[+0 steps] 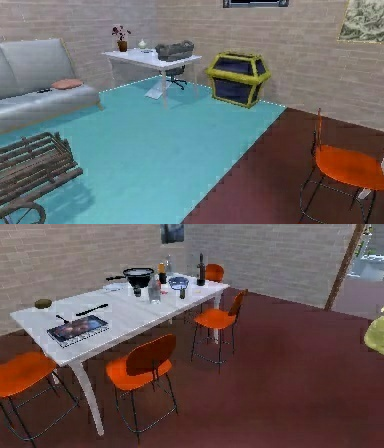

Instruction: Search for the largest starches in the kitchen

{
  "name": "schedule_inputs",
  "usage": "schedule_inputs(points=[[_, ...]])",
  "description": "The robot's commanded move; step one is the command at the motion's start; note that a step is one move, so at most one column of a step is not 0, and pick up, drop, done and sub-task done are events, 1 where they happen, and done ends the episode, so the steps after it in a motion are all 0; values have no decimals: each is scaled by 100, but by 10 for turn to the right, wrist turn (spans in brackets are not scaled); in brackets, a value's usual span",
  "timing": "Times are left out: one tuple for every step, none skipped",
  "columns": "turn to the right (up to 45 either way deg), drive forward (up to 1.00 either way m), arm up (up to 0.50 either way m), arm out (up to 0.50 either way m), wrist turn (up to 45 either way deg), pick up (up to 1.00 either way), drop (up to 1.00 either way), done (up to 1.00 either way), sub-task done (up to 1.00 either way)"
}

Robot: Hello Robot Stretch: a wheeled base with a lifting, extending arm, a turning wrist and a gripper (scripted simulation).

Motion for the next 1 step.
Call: schedule_inputs(points=[[0,100,0,0,0,0,0,0,0]])
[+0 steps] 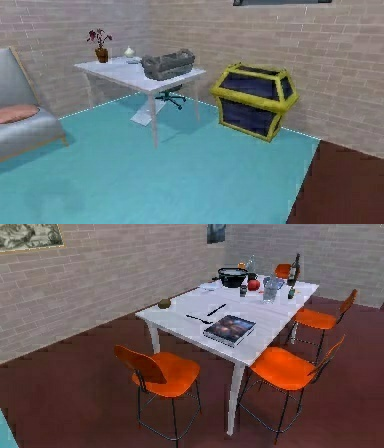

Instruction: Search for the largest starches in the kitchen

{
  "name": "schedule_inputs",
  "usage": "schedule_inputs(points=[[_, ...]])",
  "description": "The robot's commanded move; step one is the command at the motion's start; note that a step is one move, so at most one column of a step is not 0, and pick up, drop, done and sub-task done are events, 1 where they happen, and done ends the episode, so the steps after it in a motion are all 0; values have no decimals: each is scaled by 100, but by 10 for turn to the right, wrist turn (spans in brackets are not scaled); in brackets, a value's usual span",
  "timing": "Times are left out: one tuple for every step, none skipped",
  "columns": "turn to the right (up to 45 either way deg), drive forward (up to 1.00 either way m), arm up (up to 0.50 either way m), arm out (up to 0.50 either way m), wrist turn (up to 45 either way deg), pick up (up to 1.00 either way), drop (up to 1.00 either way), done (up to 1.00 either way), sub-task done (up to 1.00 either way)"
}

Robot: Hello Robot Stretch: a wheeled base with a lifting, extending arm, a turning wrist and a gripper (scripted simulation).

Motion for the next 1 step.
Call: schedule_inputs(points=[[-30,0,0,0,0,0,0,0,0]])
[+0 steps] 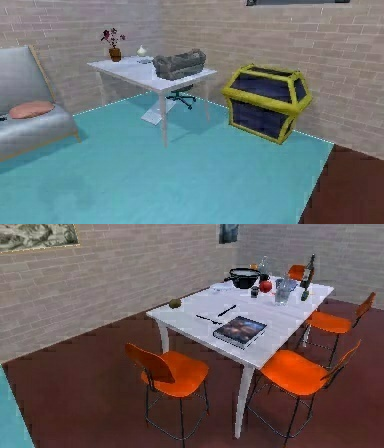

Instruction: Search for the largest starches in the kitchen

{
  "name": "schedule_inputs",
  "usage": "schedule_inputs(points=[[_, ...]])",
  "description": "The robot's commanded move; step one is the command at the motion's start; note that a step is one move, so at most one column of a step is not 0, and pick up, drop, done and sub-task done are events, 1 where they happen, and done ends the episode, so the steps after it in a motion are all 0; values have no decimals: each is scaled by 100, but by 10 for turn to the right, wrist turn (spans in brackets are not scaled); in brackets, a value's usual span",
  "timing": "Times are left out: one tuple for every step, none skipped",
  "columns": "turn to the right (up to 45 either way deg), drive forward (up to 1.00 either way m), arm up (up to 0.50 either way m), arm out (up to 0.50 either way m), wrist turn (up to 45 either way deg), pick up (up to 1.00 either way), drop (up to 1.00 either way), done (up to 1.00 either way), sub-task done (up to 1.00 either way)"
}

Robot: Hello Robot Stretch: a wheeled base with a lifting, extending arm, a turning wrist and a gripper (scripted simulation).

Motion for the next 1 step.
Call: schedule_inputs(points=[[0,15,0,0,0,0,0,0,0]])
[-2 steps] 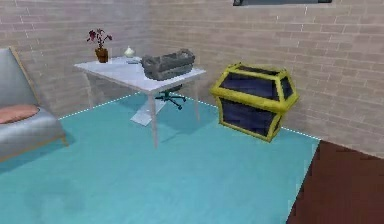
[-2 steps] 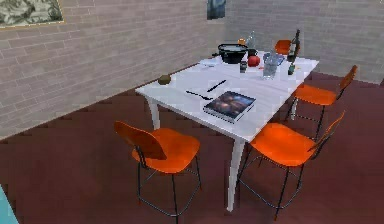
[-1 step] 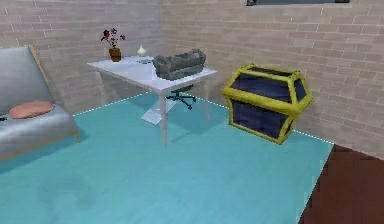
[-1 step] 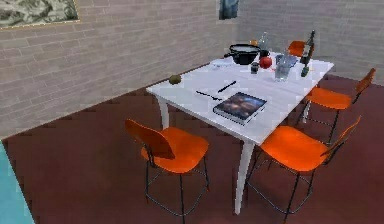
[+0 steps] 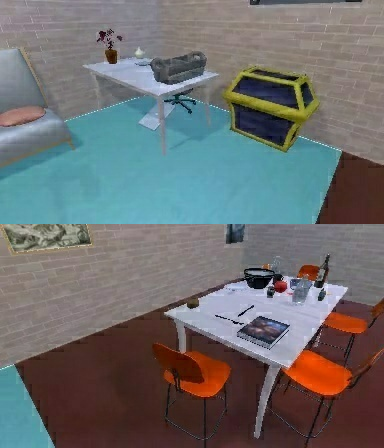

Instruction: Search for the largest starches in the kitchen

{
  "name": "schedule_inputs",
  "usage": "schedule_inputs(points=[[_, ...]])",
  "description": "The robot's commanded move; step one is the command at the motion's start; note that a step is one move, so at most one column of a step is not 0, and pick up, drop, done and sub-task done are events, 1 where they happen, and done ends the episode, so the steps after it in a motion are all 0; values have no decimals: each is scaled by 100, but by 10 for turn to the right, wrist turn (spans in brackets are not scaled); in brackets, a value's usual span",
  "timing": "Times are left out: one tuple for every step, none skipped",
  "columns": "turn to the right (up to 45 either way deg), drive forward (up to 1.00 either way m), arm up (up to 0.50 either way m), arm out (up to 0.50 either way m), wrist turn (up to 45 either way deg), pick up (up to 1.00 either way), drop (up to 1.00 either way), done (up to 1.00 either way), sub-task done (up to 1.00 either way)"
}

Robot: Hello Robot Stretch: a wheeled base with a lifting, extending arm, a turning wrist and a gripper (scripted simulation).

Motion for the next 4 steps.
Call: schedule_inputs(points=[[450,0,0,0,0,0,0,0,0],[60,0,0,0,0,0,0,0,0],[0,55,0,0,0,0,0,0,0],[450,0,0,0,0,0,0,0,0]])
